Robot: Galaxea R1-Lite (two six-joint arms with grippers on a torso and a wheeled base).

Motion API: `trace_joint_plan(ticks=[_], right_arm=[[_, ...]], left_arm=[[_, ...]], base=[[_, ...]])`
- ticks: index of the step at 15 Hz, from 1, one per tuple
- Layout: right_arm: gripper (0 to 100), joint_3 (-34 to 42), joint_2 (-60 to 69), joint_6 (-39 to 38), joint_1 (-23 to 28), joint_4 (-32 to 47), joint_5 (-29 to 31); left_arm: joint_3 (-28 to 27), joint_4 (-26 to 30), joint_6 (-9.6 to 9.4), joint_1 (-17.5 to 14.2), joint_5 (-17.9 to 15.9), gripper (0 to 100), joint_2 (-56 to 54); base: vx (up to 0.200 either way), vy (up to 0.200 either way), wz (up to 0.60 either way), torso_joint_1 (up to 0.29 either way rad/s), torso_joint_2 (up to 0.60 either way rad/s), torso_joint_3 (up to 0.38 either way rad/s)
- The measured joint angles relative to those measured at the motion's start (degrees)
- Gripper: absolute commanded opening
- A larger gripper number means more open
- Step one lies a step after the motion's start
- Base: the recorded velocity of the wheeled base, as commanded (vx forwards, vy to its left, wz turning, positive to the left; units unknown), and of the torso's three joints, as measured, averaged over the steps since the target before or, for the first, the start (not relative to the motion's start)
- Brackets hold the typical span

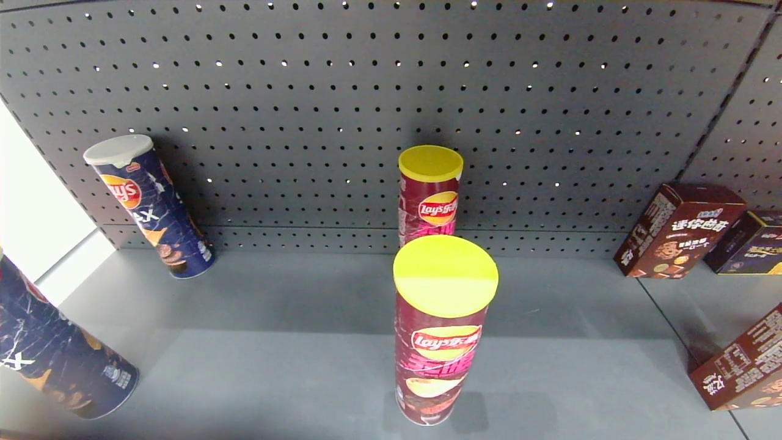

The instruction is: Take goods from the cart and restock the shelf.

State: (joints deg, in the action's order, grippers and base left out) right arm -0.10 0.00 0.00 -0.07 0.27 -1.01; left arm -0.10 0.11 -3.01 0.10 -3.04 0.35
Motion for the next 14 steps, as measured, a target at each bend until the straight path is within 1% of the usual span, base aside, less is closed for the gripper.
trace_joint_plan(ticks=[5,6,14], right_arm=[[100,0.0,0.0,0.0,0.0,0.0,0.0],[100,0.0,0.0,0.0,0.0,0.0,0.0],[100,0.0,0.0,0.0,0.0,0.0,0.0]], left_arm=[[0.0,0.0,0.20,0.0,0.0,100,0.0],[0.0,0.0,0.20,0.0,0.0,100,0.0],[0.0,0.0,0.04,0.0,0.0,100,0.0]], base=[[0.000,0.000,0.00,0.000,0.00,0.000],[0.000,0.200,0.00,0.002,0.00,0.002],[0.000,0.000,0.00,0.000,0.00,0.000]])
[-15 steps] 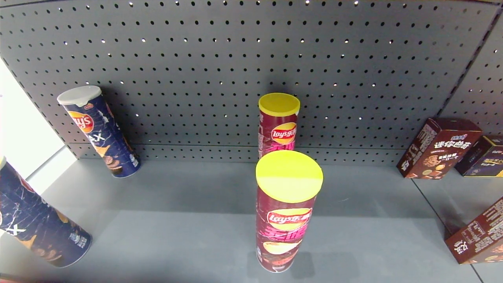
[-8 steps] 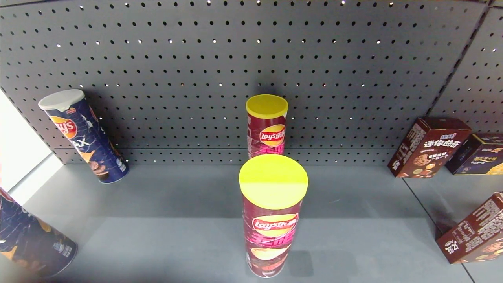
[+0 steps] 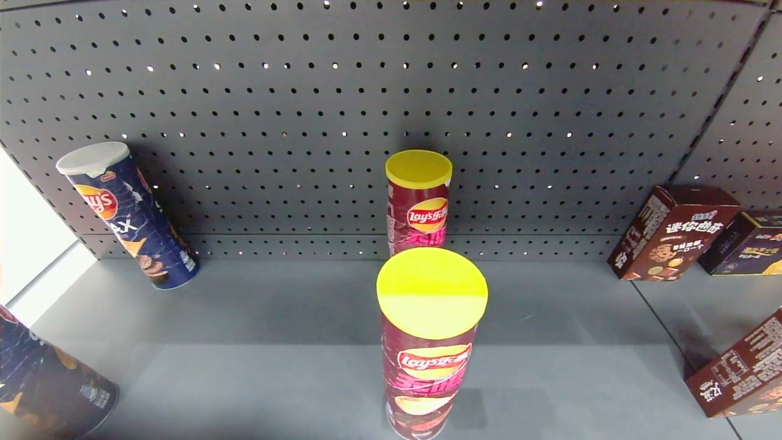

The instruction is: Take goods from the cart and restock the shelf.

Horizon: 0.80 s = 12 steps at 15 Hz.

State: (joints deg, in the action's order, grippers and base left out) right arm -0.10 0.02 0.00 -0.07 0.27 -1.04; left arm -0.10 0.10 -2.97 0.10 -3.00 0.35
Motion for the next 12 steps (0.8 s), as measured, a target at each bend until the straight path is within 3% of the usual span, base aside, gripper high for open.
trace_joint_plan(ticks=[3,12], right_arm=[[100,0.0,0.0,0.0,0.0,0.0,0.0],[100,0.0,0.0,0.0,0.0,0.0,0.0]], left_arm=[[0.0,0.0,0.13,0.0,0.1,100,0.0],[0.0,0.0,-0.06,0.0,0.0,100,0.0]], base=[[-0.133,0.000,0.00,0.003,0.00,0.002],[-0.022,0.000,0.00,0.000,0.00,0.000]])
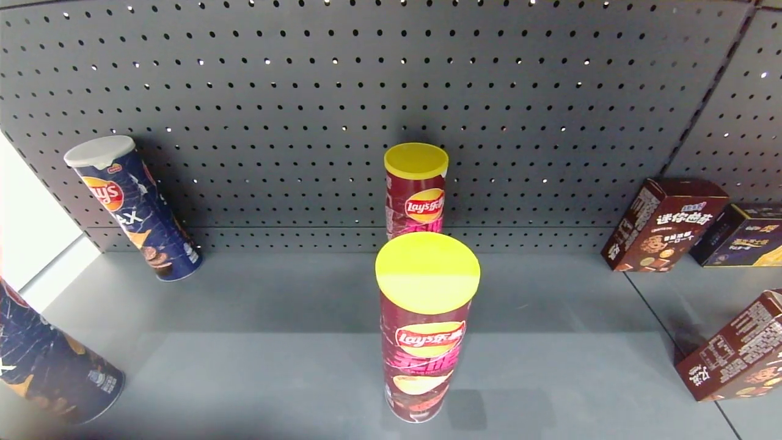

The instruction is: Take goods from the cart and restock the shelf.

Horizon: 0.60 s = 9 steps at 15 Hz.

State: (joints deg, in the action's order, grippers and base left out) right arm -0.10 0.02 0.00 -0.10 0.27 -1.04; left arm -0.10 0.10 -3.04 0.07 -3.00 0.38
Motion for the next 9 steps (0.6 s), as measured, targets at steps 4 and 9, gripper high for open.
trace_joint_plan(ticks=[4,9], right_arm=[[100,0.0,0.0,0.0,0.0,0.0,0.0],[100,0.0,0.0,0.0,0.0,0.0,0.0]], left_arm=[[0.0,0.0,0.11,0.0,0.0,100,0.0],[0.0,0.0,0.15,0.0,0.0,100,0.0]], base=[[0.000,0.000,0.00,0.000,0.00,0.000],[0.000,0.000,0.00,0.000,0.00,0.000]])
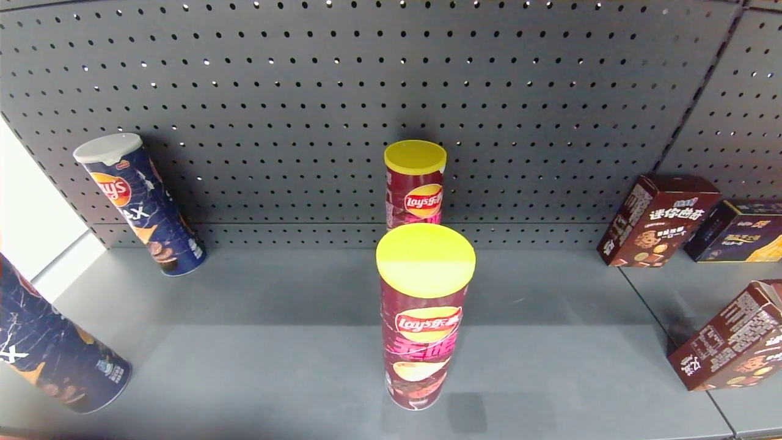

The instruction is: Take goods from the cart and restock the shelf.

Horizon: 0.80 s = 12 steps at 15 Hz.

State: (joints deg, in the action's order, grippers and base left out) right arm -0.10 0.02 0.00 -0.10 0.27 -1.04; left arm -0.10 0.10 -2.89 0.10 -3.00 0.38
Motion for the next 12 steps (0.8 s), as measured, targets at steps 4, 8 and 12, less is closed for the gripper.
trace_joint_plan(ticks=[4,8,12], right_arm=[[100,0.0,0.0,0.0,0.0,0.0,0.0],[100,0.0,0.0,-0.1,0.0,-0.1,0.0],[100,0.0,0.0,-0.1,0.0,0.0,0.0]], left_arm=[[0.0,0.0,0.05,0.0,0.0,100,0.0],[0.0,0.0,0.00,0.0,0.0,100,0.0],[0.0,0.0,-0.01,0.0,0.0,100,0.0]], base=[[-0.050,0.000,0.00,0.002,0.00,-0.001],[0.000,0.000,0.00,0.000,0.00,0.000],[0.000,0.000,0.00,0.000,0.00,0.000]])
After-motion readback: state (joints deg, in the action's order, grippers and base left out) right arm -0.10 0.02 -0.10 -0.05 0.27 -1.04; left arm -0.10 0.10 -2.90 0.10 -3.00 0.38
